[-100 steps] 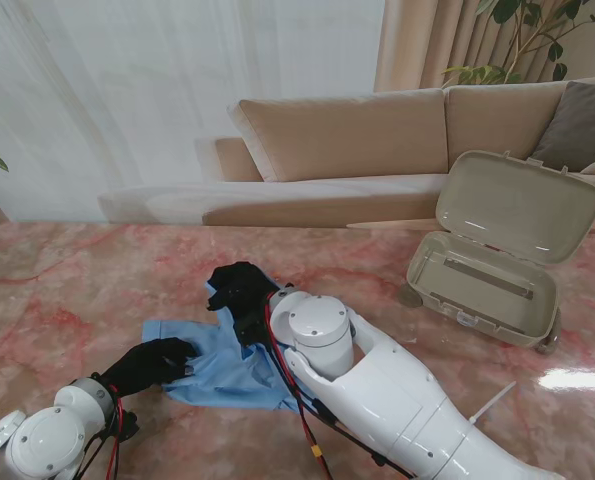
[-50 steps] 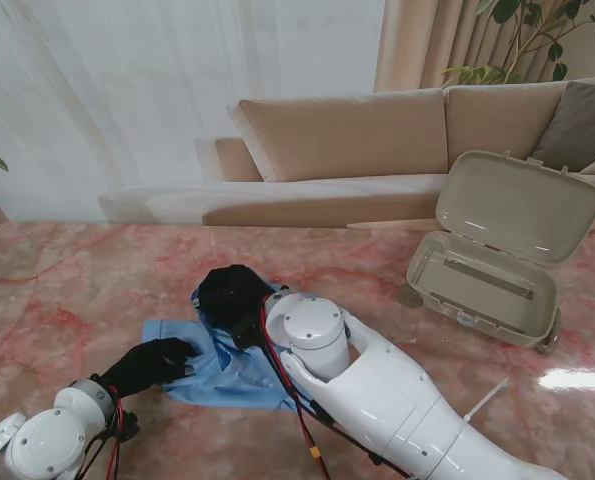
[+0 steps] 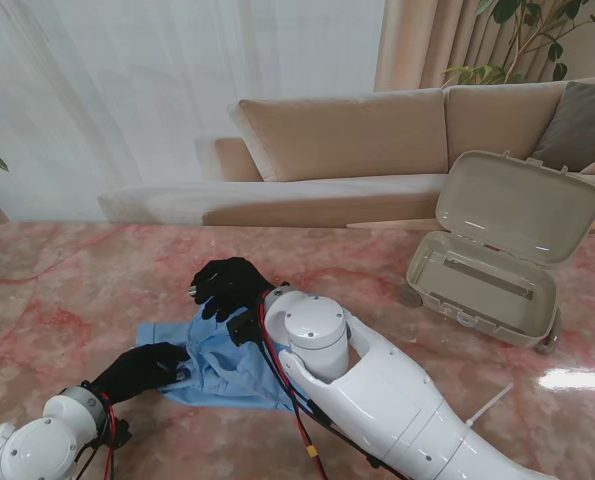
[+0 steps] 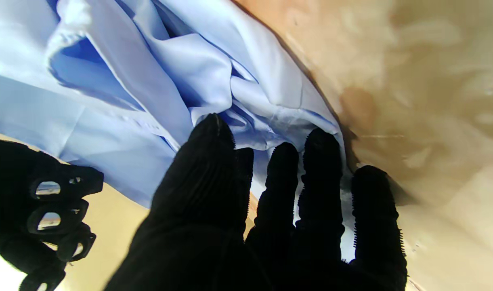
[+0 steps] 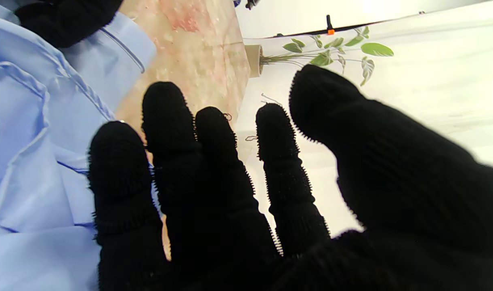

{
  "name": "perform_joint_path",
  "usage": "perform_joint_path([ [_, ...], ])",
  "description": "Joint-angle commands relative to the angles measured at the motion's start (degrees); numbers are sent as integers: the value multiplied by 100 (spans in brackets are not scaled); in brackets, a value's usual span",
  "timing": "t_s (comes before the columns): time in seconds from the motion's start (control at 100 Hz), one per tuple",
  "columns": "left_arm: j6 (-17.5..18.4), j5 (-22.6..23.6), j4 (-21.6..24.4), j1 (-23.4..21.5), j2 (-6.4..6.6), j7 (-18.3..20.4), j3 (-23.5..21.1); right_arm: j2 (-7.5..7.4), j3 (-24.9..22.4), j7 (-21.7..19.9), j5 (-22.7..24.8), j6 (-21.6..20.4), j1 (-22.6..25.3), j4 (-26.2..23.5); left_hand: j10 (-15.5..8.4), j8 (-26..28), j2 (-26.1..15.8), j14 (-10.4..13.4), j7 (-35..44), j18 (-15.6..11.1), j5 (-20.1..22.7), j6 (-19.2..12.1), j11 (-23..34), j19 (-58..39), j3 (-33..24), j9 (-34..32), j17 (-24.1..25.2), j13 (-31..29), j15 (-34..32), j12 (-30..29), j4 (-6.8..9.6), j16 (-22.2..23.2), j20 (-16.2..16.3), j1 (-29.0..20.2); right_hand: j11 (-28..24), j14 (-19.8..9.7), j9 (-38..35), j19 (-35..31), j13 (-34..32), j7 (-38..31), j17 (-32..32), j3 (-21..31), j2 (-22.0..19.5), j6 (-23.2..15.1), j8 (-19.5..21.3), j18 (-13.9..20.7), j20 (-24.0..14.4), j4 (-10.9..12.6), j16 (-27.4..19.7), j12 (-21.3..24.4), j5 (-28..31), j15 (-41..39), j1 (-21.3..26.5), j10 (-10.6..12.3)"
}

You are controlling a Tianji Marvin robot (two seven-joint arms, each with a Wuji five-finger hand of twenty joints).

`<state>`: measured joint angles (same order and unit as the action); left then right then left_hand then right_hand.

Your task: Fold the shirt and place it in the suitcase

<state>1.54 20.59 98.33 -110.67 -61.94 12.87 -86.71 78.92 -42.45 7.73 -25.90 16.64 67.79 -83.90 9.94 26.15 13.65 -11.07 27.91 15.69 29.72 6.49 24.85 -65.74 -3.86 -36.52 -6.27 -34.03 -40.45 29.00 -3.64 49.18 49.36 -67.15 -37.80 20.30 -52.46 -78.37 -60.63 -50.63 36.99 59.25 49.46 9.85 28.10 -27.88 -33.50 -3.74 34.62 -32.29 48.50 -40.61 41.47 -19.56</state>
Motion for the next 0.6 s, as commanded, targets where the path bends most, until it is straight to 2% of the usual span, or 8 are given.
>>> perform_joint_path([
  [0.0, -106, 65, -64, -173, 0, -19, -43, 22, -69, 2, -79, 6, 89, -152, 189, -46, -229, -766, -105, 552, -33, 70, 32, 665, 149, 52, 24, 152, 848, -23, 166, -452, -449, -115, 54, -19, 125, 31, 67, 88, -65, -133, -47, 3, 94, 33, 65, -230, -81, 101, -78, 4, -278, 12],
  [0.2, -142, 184, 208, -344, -25, -118, -265, -70, -369, 253, -83, 15, 342, -596, 193, -45, -226, -759, -112, 547, -16, 69, 26, 663, 163, 46, 17, 137, 848, -26, 164, -456, -450, -115, 56, -14, 164, 44, 140, 176, -153, -212, -199, 12, 164, 49, 35, -218, -70, 112, -74, 16, -318, 20],
  [0.33, -145, 185, 353, -395, -46, -192, -347, -156, -628, 400, 75, 34, 553, -833, 204, -39, -225, -775, -112, 521, 0, 71, 25, 655, 176, 44, -27, 135, 850, -26, 160, -460, -456, -119, 45, -5, 160, 33, 159, 184, -181, -263, -260, 16, 196, 57, 11, -208, -56, 110, -65, -1, -317, 17],
  [0.44, -152, 132, 444, -401, -66, -258, -371, -296, -868, 323, 368, 2, 765, -947, 207, -34, -229, -785, -111, 517, 13, 71, 19, 655, 188, 44, -33, 132, 855, -29, 156, -467, -463, -125, 32, -3, 145, 28, 164, 181, -189, -312, -319, 25, 212, 57, -5, -200, -46, 108, -50, -16, -322, 11],
  [0.59, -198, 58, 586, -402, -91, -336, -404, -521, -1216, 16, 759, -59, 1102, -1065, 216, -32, -260, -795, -115, 518, 42, 67, 7, 647, 228, 37, -46, 128, 867, -35, 151, -480, -467, -81, -13, 5, 63, 14, 166, 97, -214, -412, -397, 27, 236, 54, -38, -187, -22, 86, -8, -55, -289, 7],
])
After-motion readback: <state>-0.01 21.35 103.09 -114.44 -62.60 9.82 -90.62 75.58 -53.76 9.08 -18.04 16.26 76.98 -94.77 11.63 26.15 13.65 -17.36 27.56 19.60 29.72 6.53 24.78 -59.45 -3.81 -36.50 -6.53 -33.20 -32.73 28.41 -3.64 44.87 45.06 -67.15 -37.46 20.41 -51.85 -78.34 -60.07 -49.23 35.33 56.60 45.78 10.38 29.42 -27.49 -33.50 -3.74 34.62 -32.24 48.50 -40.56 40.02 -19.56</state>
